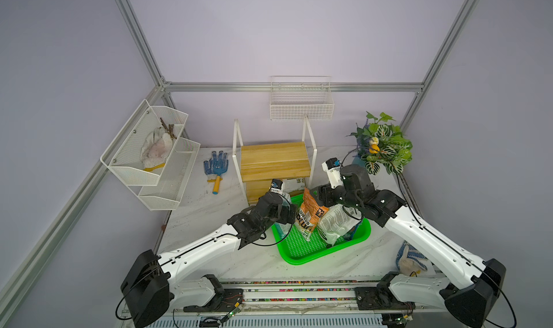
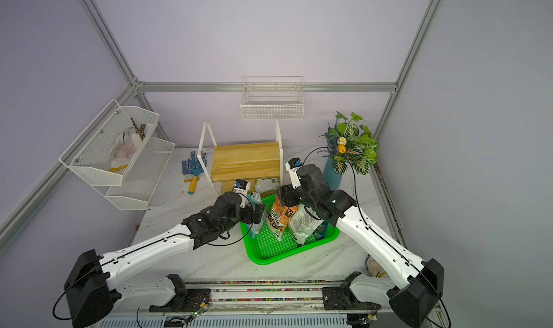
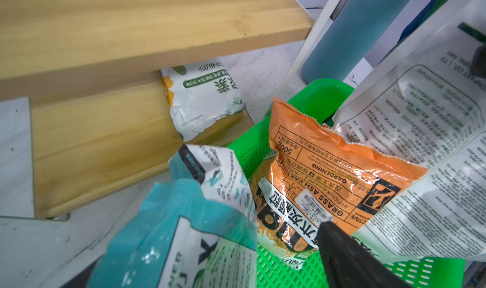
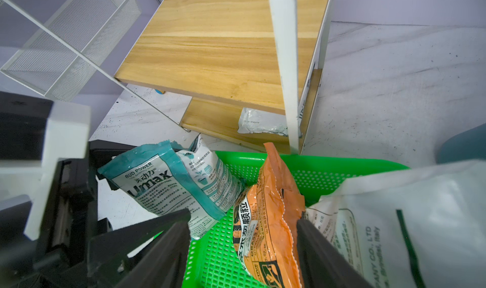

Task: Take down the fertilizer bag from the shelf
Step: Place the fertilizer bag in the storage box, then move the shelf to the center of the board.

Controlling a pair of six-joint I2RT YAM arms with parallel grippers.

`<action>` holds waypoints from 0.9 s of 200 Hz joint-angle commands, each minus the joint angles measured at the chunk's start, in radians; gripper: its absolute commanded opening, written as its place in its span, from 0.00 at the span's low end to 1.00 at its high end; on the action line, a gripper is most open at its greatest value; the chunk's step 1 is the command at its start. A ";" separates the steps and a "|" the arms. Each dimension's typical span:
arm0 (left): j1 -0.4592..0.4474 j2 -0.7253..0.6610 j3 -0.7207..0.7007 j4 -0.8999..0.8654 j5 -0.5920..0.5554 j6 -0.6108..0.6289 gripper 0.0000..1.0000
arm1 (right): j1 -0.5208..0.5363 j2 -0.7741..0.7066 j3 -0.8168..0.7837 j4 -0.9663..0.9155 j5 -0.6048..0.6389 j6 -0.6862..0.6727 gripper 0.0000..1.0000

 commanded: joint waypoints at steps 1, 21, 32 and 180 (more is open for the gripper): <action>0.001 -0.069 0.032 -0.018 -0.086 0.052 1.00 | 0.001 0.008 0.025 -0.006 -0.002 -0.010 0.69; 0.001 -0.116 0.037 -0.021 -0.123 0.082 1.00 | 0.001 0.012 0.029 -0.006 -0.003 -0.012 0.69; 0.003 -0.140 0.040 -0.030 -0.156 0.088 1.00 | 0.001 0.014 0.030 -0.006 -0.004 -0.012 0.69; 0.416 -0.244 -0.027 0.176 -0.229 0.162 1.00 | 0.001 0.002 0.015 0.002 -0.009 -0.003 0.69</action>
